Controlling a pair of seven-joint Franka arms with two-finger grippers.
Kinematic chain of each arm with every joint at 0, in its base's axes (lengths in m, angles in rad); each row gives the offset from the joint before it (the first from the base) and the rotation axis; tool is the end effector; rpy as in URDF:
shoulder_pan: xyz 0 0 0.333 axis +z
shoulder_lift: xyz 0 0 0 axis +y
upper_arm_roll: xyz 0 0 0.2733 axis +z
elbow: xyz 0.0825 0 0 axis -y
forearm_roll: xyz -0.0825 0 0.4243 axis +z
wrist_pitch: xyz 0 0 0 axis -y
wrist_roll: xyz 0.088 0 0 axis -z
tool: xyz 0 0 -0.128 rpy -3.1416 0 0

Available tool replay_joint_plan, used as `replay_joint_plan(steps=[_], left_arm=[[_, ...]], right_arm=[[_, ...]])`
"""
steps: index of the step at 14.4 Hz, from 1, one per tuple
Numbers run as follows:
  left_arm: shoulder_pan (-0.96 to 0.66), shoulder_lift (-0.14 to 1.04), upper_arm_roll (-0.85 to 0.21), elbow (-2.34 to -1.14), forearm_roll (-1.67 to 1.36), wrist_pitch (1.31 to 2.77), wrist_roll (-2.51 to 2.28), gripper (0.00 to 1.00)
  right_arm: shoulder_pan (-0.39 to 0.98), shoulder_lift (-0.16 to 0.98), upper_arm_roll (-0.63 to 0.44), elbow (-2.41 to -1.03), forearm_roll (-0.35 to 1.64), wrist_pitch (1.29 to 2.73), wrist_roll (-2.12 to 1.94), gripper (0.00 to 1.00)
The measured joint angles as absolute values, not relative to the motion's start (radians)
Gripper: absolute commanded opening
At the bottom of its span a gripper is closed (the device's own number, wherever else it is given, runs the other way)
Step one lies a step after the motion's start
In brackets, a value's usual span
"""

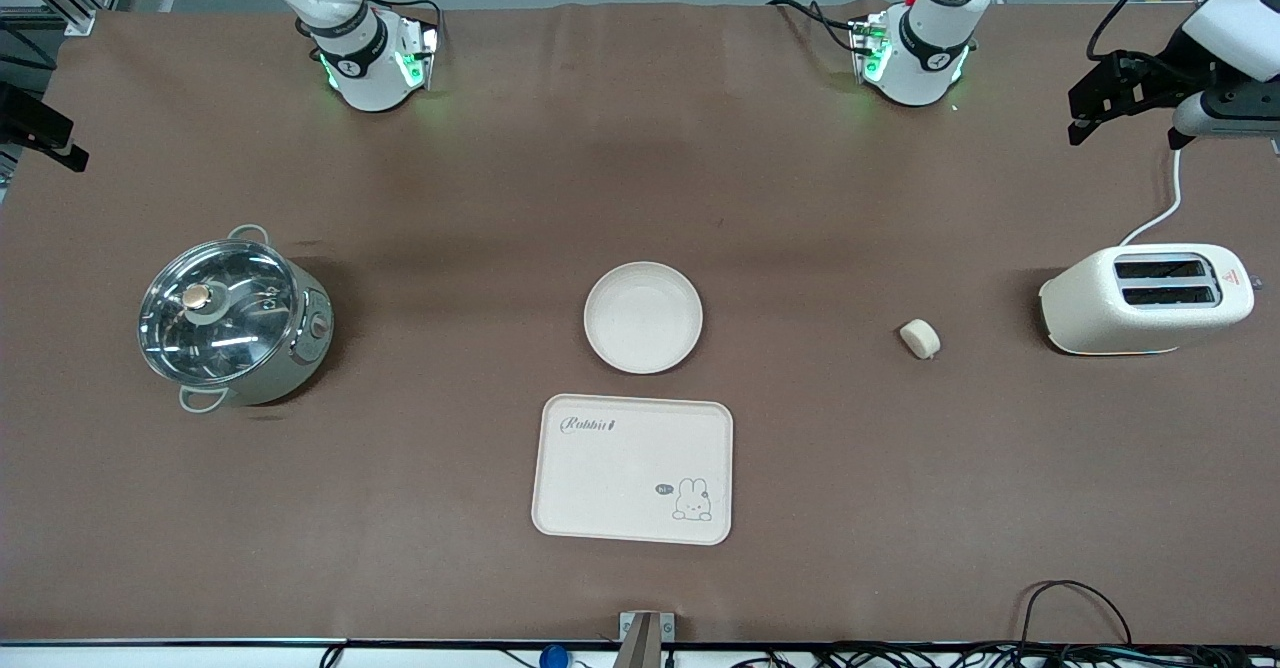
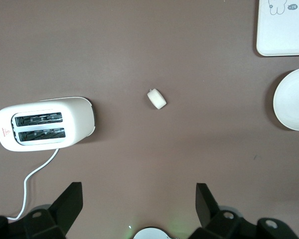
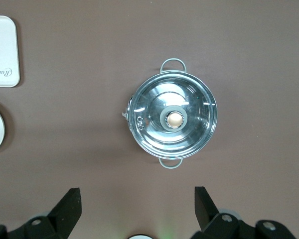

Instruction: Place bun in plate and plate on tray

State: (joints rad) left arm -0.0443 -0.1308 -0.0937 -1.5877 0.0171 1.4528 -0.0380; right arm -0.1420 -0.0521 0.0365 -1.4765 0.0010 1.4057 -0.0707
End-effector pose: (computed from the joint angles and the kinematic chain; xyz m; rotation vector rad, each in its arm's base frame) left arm 0.5407 -0.0758 0.6163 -3.1084 0.1512 0.0032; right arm 0.5584 -0.0585 0.6241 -3.1402 0.0545 0.0294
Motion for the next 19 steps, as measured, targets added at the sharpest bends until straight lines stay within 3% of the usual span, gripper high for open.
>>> replay_joint_plan(steps=[6, 10, 13, 19], left_arm=[[-0.042, -0.109, -0.094, -1.584, 0.017, 1.453, -0.038, 1.00], [-0.038, 0.026, -0.093, -1.576, 0.017, 1.494, -0.075, 1.00], [-0.037, 0.142, -0.093, -1.625, 0.017, 1.642, -0.177, 1.00], [0.035, 0.228, -0.092, -1.854, 0.014, 2.023, -0.235, 1.00]], right_arm=[[-0.144, -0.049, 0.033, -1.478, 0.001, 1.407, -0.071, 1.00], [-0.145, -0.030, 0.032, -1.490, 0.058, 1.412, -0.070, 1.00], [-0.145, 0.026, 0.033, -1.552, 0.147, 1.515, -0.070, 1.00], [-0.016, 0.161, 0.047, -1.644, 0.213, 1.724, 0.026, 1.00]])
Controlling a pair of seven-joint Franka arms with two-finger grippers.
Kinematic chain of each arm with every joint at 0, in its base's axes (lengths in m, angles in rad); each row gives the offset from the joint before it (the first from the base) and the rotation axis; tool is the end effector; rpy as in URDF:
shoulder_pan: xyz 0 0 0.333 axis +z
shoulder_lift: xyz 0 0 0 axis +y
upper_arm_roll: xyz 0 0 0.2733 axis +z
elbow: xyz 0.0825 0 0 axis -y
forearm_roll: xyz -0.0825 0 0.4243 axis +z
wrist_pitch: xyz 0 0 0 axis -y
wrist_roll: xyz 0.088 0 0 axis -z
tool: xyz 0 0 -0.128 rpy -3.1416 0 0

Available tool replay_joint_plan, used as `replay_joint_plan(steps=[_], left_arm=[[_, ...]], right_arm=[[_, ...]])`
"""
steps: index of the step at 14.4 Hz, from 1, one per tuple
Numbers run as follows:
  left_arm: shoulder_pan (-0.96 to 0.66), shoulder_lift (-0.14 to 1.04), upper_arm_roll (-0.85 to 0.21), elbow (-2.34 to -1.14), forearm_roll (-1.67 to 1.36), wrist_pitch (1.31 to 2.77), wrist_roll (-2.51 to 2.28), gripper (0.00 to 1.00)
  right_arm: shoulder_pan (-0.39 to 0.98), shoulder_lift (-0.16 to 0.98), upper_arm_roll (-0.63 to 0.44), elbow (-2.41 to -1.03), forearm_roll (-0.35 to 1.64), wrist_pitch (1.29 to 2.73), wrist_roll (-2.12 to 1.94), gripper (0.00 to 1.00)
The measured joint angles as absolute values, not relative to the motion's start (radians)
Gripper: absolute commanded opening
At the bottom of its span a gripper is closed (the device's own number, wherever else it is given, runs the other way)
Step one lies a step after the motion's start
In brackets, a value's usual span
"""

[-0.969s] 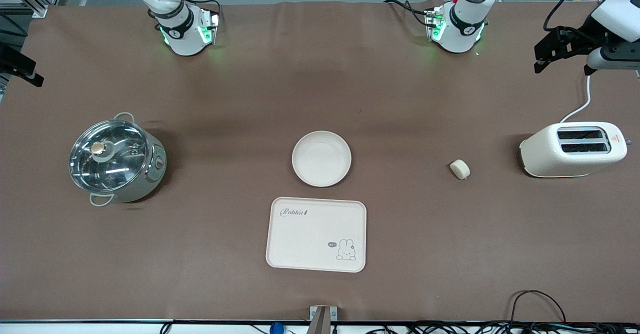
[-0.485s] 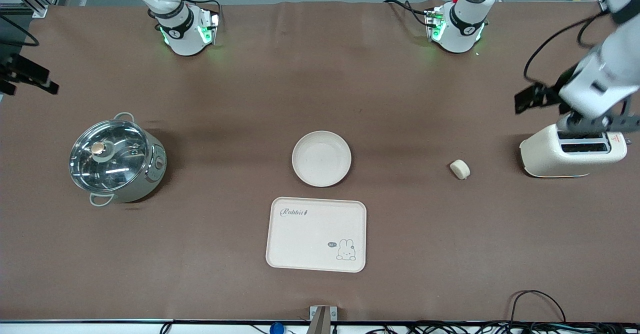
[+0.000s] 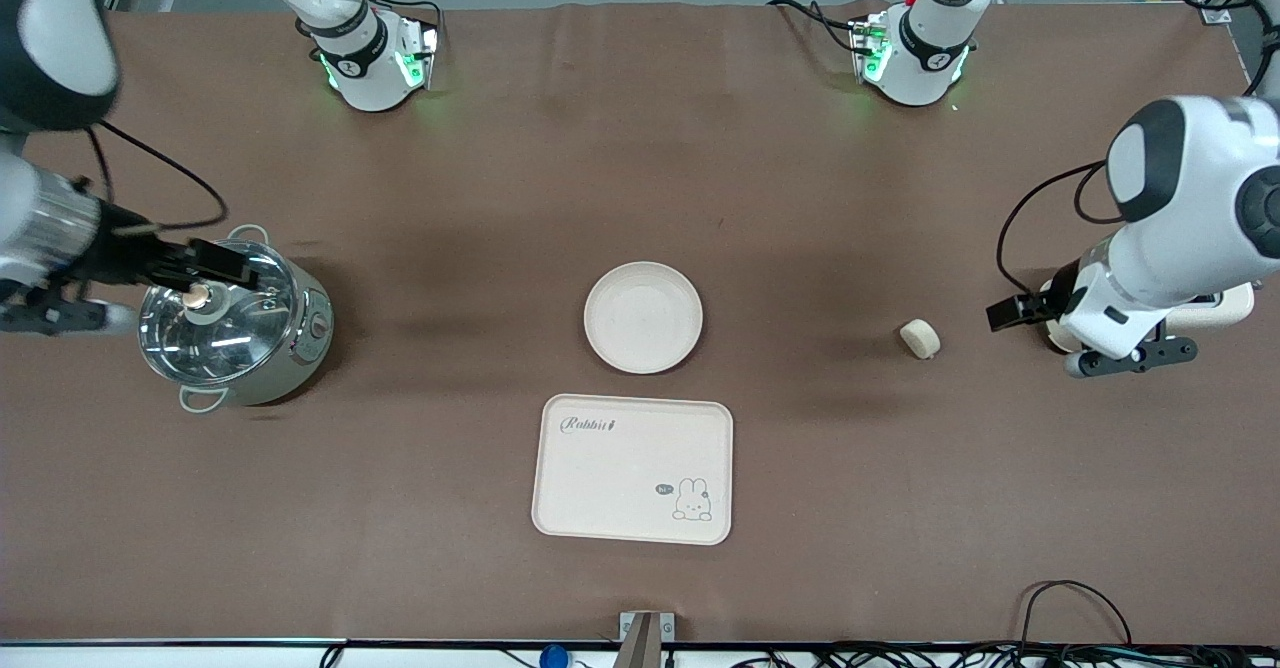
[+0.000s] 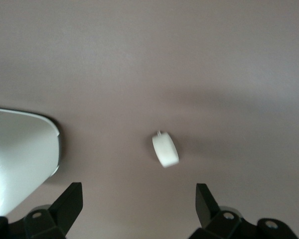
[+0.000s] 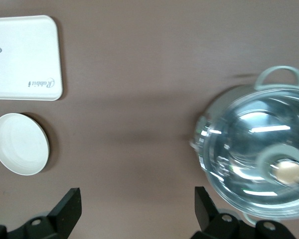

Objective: Place bun in plate and plate on tray
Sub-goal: 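Grasp the cream bun with the left gripper while the right gripper approaches the plate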

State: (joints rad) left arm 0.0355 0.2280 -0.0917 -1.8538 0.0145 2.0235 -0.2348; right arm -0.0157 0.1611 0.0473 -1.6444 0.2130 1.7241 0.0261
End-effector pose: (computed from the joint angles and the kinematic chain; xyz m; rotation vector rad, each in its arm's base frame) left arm 0.6321 -0.0334 0.3127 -3.1280 -0.2723 0.0908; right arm 0.6340 0.0428 0.4391 -2.9242 0.0527 0.1281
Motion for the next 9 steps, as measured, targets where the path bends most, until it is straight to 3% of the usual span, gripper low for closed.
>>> replay_joint_plan(steps=[3, 9], left_arm=[[0.055, 0.299, -0.092, -1.929, -0.028, 2.173, -0.287, 1.00], [0.034, 0.440, -0.107, -1.946, -0.038, 2.266, -0.408, 1.00]], right_arm=[[0.024, 0.233, 0.048, -1.671, 0.318, 1.809, 0.038, 1.00], [0.139, 0.280, 0.051, -1.874, 0.430, 2.153, 0.038, 1.00]])
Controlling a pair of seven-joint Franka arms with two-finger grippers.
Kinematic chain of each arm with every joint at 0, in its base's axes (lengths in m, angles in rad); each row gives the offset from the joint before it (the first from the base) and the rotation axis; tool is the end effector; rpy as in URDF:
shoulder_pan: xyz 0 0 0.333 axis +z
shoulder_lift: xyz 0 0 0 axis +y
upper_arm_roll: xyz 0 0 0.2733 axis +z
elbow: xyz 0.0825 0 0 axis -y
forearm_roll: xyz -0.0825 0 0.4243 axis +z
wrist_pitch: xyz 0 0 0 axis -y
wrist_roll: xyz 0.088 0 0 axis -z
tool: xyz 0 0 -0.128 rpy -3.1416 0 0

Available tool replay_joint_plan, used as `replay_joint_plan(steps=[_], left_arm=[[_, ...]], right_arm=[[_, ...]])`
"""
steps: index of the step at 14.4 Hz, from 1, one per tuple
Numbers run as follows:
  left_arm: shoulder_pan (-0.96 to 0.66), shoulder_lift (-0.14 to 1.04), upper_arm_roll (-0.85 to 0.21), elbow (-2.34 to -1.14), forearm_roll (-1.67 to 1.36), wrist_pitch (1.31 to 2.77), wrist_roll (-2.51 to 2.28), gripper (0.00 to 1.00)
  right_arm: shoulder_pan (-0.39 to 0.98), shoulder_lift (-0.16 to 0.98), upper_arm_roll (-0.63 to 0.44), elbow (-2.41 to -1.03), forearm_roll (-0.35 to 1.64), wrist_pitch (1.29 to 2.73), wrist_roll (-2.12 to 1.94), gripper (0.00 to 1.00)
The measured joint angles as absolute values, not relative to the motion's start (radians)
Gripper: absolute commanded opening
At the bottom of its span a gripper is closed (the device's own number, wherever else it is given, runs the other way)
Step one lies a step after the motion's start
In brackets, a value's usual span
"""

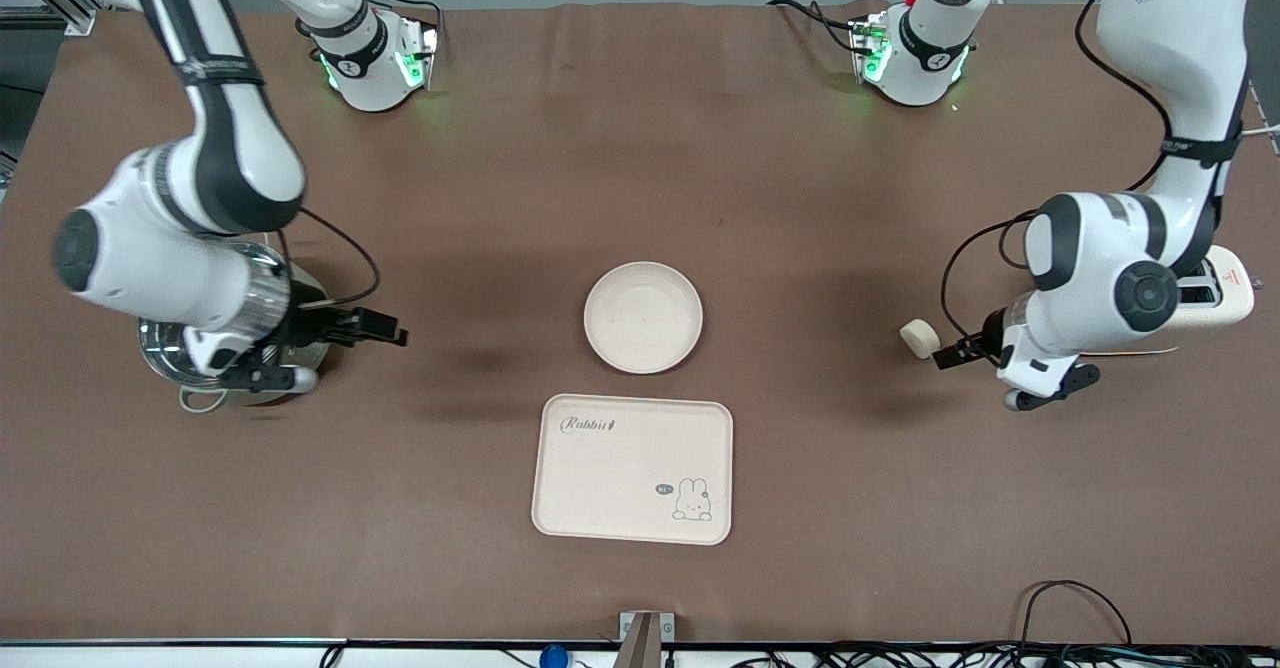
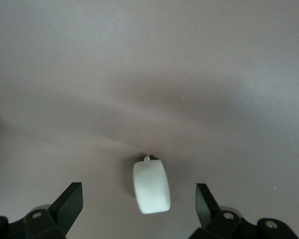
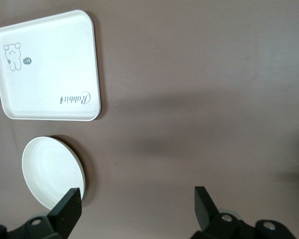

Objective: Place bun in plate and plate on tray
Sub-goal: 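Grasp the cream bun with the left gripper while the right gripper approaches the plate, then carry the bun over the white plate with the left gripper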

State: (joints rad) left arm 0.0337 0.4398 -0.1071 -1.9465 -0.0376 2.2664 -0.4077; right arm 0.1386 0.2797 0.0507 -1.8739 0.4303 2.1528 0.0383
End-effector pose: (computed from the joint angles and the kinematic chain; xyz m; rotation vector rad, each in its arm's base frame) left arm 0.6126 -0.0484 0.1568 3.0395 0.5650 -0.2044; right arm 0.6293 0.1448 0.2852 -2.7683 0.1253 0.0617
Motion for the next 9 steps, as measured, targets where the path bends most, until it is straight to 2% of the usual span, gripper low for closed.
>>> replay_joint_plan(steps=[4, 7, 8, 9], left_arm=[[0.022, 0.513, -0.115, -2.007, -0.038, 2.431, -0.429, 1.00], [0.023, 0.532, -0.116, -2.047, -0.038, 2.471, -0.440, 0.99], [0.023, 0.529, -0.116, -2.056, -0.038, 2.471, -0.447, 0.91], [0.023, 0.525, -0.117, -2.065, -0.038, 2.471, -0.452, 0.75]], right_arm=[[0.238, 0.280, 0.052, -2.017, 0.482, 2.318, 0.040, 1.00], [0.291, 0.284, 0.052, -2.080, 0.577, 2.400, 0.043, 1.00], [0.314, 0.291, 0.052, -2.091, 0.611, 2.431, 0.042, 1.00], [0.343, 0.305, 0.052, -2.096, 0.631, 2.468, 0.045, 1.00]])
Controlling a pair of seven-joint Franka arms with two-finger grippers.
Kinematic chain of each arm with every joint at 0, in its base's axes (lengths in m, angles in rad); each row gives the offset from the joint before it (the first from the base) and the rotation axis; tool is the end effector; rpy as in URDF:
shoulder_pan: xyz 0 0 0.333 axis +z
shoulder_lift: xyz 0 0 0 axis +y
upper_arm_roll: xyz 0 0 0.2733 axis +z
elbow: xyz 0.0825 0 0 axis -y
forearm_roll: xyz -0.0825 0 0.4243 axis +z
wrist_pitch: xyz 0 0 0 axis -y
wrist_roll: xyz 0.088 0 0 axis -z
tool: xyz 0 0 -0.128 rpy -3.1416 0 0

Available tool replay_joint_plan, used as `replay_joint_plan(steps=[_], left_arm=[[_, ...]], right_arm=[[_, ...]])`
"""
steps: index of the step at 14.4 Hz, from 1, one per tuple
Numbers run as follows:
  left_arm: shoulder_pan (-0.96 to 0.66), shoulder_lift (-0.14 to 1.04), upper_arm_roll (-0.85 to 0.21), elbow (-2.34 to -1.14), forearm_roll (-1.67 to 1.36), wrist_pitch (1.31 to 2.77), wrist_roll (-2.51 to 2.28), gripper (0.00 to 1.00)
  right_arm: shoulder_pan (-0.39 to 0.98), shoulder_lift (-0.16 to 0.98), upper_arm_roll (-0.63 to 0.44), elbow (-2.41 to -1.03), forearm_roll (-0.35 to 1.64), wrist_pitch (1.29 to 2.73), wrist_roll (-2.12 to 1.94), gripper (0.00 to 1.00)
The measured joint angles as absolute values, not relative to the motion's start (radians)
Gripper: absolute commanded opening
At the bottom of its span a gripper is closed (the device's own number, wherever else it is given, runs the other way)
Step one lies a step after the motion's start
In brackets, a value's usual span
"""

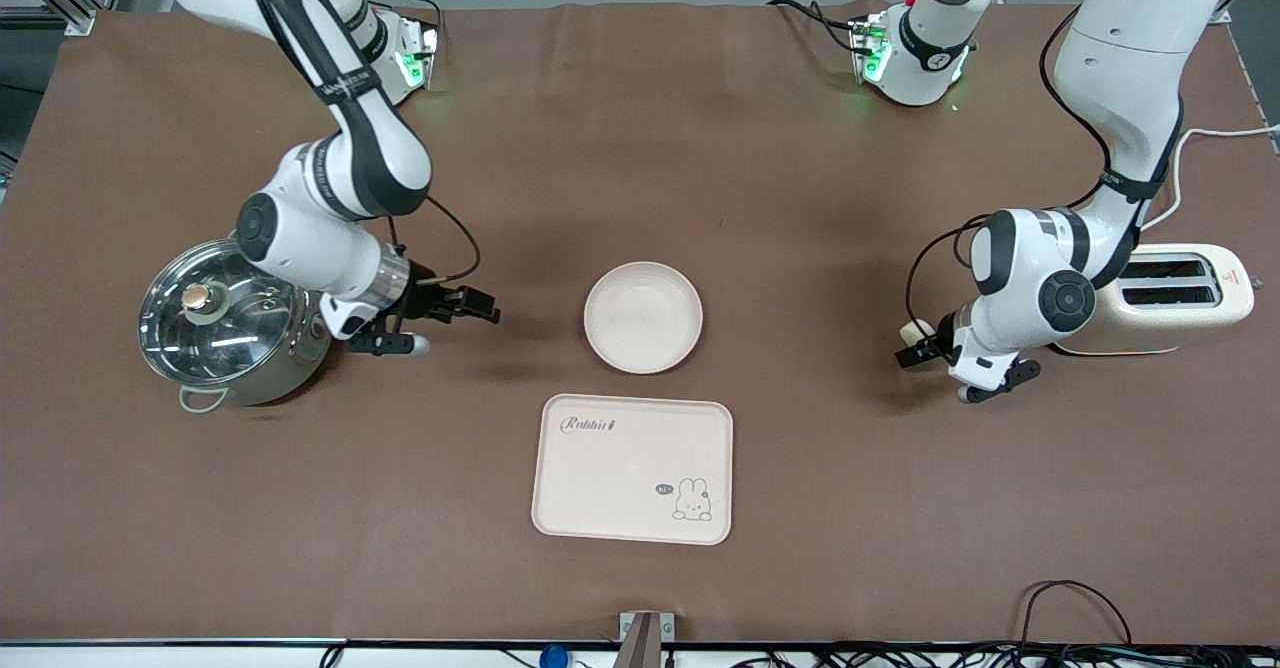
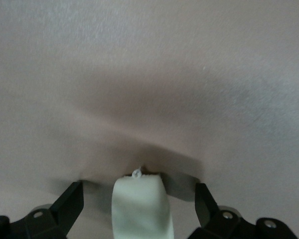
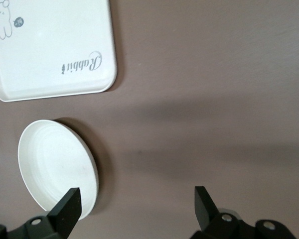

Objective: Place bun in plate and plate on tray
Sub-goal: 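Carry the bun over the white plate with the left gripper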

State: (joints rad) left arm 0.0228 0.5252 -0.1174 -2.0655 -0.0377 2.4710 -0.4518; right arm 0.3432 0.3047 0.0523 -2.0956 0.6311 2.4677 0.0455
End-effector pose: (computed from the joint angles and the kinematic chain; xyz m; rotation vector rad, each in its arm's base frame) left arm 0.5707 -0.0608 0.0744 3.0262 0.6141 -0.2081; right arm 0.5565 0.2403 0.1917 -2.7098 0.1903 0.0441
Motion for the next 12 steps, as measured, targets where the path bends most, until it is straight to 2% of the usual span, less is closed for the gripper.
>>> replay_joint_plan(steps=[3, 4, 8, 10, 12], left_arm=[[0.023, 0.506, -0.132, -2.083, -0.038, 2.447, -0.454, 0.34], [0.023, 0.499, -0.135, -2.084, -0.038, 2.436, -0.455, 0.27], [0.026, 0.492, -0.153, -2.078, -0.041, 2.430, -0.467, 0.26], [0.030, 0.489, -0.225, -2.045, -0.045, 2.419, -0.577, 0.25], [0.015, 0.488, -0.321, -1.970, -0.045, 2.367, -0.754, 0.25]], right_arm=[[0.432, 0.369, 0.053, -2.099, 0.677, 2.591, 0.093, 1.00], [0.469, 0.396, 0.054, -2.098, 0.692, 2.637, 0.116, 1.00], [0.558, 0.492, 0.054, -2.062, 0.707, 2.699, 0.149, 0.99], [0.582, 0.518, 0.054, -2.047, 0.726, 2.708, 0.150, 0.96], [0.599, 0.536, 0.054, -2.042, 0.738, 2.739, 0.150, 0.87]])
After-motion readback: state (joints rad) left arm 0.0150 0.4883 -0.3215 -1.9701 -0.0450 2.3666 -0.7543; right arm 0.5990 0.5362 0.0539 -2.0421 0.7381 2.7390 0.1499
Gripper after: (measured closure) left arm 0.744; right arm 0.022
